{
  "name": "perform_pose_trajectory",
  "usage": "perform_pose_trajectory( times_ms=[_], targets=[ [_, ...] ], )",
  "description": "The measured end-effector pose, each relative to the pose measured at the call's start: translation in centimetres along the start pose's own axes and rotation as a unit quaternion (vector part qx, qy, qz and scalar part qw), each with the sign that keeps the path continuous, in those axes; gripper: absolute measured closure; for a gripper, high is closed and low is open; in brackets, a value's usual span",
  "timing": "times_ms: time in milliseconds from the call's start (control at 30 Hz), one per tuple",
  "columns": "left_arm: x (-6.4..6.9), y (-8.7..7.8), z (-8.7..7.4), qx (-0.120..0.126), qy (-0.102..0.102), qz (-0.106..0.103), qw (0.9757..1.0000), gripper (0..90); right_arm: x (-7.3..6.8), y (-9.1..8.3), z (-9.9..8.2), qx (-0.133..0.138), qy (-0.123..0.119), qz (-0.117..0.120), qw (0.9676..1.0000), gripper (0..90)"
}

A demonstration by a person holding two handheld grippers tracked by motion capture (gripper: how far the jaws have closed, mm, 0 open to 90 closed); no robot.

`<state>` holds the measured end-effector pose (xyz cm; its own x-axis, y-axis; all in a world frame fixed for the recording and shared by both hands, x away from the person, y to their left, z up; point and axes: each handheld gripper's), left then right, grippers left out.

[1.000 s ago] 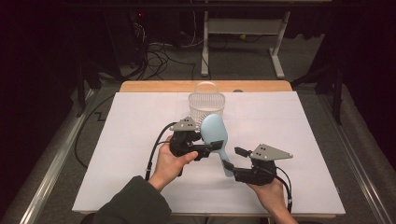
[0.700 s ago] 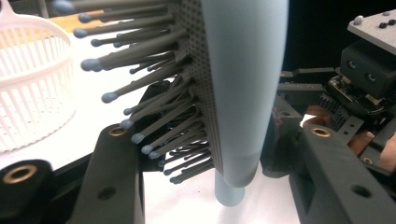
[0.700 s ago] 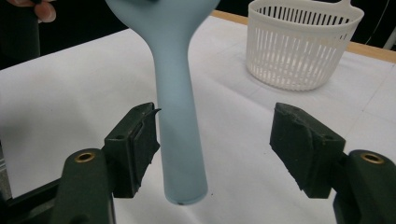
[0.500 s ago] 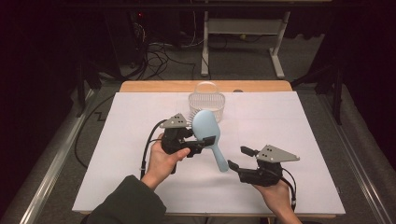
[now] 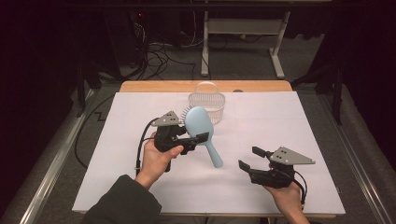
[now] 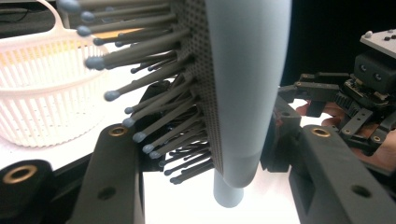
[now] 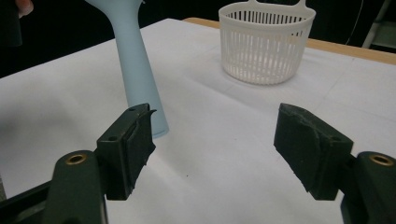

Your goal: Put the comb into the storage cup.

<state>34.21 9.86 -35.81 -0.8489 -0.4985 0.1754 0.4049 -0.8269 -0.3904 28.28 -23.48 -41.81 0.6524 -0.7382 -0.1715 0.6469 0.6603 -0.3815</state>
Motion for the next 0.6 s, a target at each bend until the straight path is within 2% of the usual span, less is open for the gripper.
perform_pose_trajectory(
  times_ms=[200,433,600],
  targets=[
    [-0.2,-0.4,0.1,0.003,0.0,0.009,1.0,52.9,1.0,-1.2,-0.6,0.018,0.011,0.004,0.9998,28.6],
    [-0.6,-1.2,0.3,0.01,0.006,0.023,0.9997,52.9,2.1,-2.1,-1.4,0.024,0.018,-0.005,0.9995,27.9],
    [-1.0,-1.6,0.5,0.015,0.006,0.03,0.9994,52.9,3.1,-2.7,-2.2,0.037,0.031,-0.009,0.9988,26.6]
  ],
)
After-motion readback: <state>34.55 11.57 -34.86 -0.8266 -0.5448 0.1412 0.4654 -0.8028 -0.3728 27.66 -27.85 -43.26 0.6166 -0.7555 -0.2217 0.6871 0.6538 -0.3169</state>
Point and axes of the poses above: each handheld gripper's, and its own axes: y roughly forward along the jaws, z roughly out of its top, x roughly to its right, and after that the axes turned 6 degrees about y, right-handed
